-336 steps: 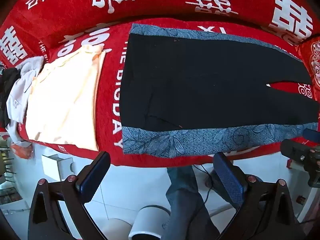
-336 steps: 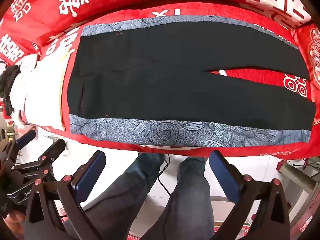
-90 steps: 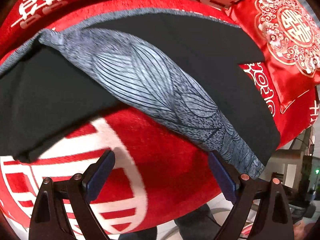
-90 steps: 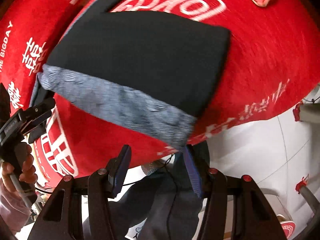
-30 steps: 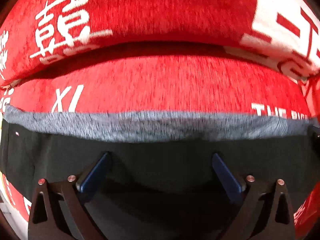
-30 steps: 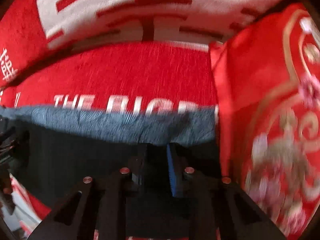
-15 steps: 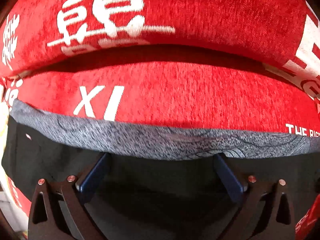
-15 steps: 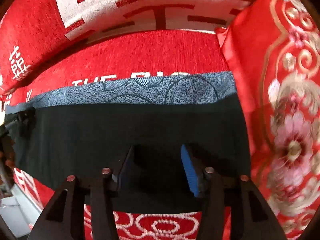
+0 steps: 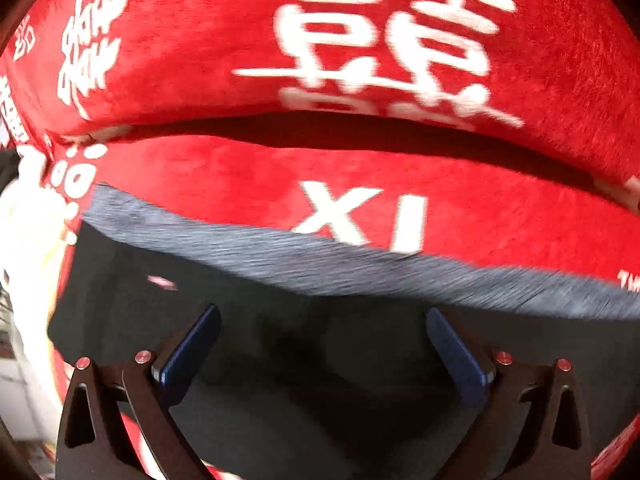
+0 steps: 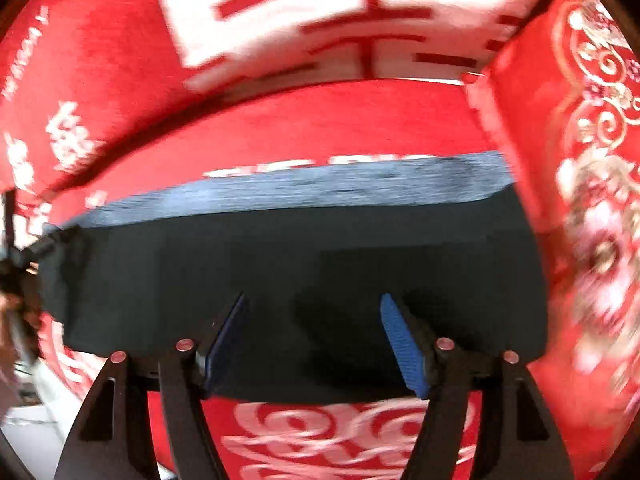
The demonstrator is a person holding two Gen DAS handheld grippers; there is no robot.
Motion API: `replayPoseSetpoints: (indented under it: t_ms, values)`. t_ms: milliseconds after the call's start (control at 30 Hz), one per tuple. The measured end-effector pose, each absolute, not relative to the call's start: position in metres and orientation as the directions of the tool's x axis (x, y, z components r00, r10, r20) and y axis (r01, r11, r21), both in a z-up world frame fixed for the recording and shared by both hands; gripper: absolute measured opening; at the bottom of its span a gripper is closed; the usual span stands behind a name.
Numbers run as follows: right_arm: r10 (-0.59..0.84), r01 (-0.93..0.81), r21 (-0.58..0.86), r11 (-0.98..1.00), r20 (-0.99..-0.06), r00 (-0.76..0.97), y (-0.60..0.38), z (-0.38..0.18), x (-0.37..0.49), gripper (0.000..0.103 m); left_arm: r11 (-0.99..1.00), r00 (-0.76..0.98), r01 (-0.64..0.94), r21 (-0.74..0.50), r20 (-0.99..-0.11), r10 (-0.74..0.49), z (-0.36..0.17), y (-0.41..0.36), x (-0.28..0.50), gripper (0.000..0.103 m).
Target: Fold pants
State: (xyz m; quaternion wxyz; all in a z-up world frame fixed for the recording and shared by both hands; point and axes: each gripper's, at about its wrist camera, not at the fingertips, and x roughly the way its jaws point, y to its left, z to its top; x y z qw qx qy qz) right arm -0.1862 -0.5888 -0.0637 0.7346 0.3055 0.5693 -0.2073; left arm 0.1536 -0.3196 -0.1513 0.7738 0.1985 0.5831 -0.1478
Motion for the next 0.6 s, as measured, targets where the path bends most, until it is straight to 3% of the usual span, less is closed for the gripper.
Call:
replayPoseSetpoints:
  t_ms: [133, 233, 367, 467, 600]
  values:
    - [0.236, 0.601, 0.441, 0.667, -0.889, 0.391, -0.522, -0.058, -0.160, 0.072, 0.877, 0.274, 0.456, 0.151, -0.962, 0.024, -0.146, -0.268, 0.178, 0.103]
    - [0.441, 0.564, 0.633, 0.531, -0.774, 0.453, -0.459, -0.078, -0.136, 0.072, 0.857, 0.326, 0.462, 0.229, -0.942, 0.077, -0.147, -0.225, 0.193, 0.103]
    - [0.558, 0.532, 0.730, 0.428, -0.677, 0.480, -0.384, -0.110, -0.098, 0.072, 0.824, 0.324, 0.462, 0.329, -0.927, 0.188, -0.176, -0.175, 0.192, 0.103]
    - [0.608, 0.541, 0.758, 0.365, -0.634, 0.478, -0.355, -0.143, -0.080, 0.071, 0.883, 0.264, 0.443, 0.155, -0.964, 0.036, -0.187, -0.140, 0.197, 0.103]
    - [0.612, 0.526, 0.777, 0.346, -0.612, 0.501, -0.343, -0.150, -0.070, 0.071, 0.876, 0.280, 0.457, 0.156, -0.960, 0.024, -0.186, -0.144, 0.194, 0.103]
